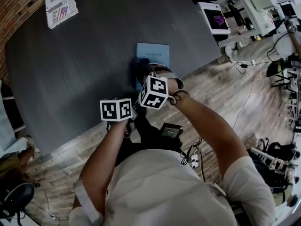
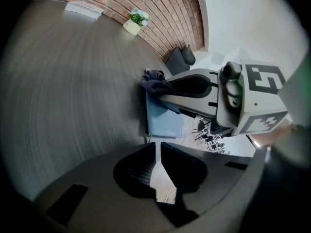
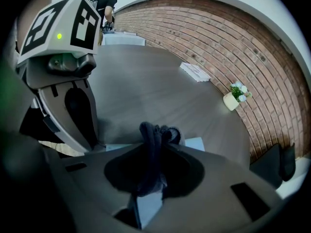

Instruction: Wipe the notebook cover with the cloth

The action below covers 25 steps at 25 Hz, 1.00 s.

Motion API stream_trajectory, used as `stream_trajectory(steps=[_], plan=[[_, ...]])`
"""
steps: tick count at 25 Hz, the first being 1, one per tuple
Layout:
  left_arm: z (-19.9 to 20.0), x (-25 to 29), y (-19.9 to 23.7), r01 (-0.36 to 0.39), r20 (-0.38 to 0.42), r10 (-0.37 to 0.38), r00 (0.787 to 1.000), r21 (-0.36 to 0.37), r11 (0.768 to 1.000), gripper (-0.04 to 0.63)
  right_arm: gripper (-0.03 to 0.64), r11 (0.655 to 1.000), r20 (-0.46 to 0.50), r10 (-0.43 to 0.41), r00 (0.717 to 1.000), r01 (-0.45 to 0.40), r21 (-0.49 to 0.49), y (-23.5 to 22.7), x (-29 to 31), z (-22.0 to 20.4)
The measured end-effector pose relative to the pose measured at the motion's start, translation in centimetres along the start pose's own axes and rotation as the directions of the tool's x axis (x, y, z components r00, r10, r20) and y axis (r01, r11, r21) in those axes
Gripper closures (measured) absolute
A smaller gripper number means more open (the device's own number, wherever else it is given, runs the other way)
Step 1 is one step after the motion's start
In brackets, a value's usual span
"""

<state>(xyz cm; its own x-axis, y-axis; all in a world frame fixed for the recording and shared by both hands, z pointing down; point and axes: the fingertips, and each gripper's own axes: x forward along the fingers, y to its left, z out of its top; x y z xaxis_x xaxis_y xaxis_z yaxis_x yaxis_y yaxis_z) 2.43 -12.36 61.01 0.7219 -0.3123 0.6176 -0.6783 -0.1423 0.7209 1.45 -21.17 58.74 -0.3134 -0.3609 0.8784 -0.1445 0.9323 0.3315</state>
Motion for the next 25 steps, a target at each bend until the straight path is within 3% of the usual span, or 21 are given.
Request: stream_trajectory(steps=[10, 25], plan=[[-1.9, -1.7, -0.9, 0.075, 0.003, -0.075, 0.997, -0.013, 0.997, 0.555, 0.531, 0.999, 0.008, 0.034, 0.999, -0.034, 0.039, 3.4, -1.5, -0.2], [-5.2, -4.3, -1.1, 0.104, -0.033, -0.103, 0.994, 0.012, 0.995, 0.555, 0.531, 0.987, 0.031, 0.109, 0.994, -0.112, 0.116, 8.9, -3.8, -0.5]])
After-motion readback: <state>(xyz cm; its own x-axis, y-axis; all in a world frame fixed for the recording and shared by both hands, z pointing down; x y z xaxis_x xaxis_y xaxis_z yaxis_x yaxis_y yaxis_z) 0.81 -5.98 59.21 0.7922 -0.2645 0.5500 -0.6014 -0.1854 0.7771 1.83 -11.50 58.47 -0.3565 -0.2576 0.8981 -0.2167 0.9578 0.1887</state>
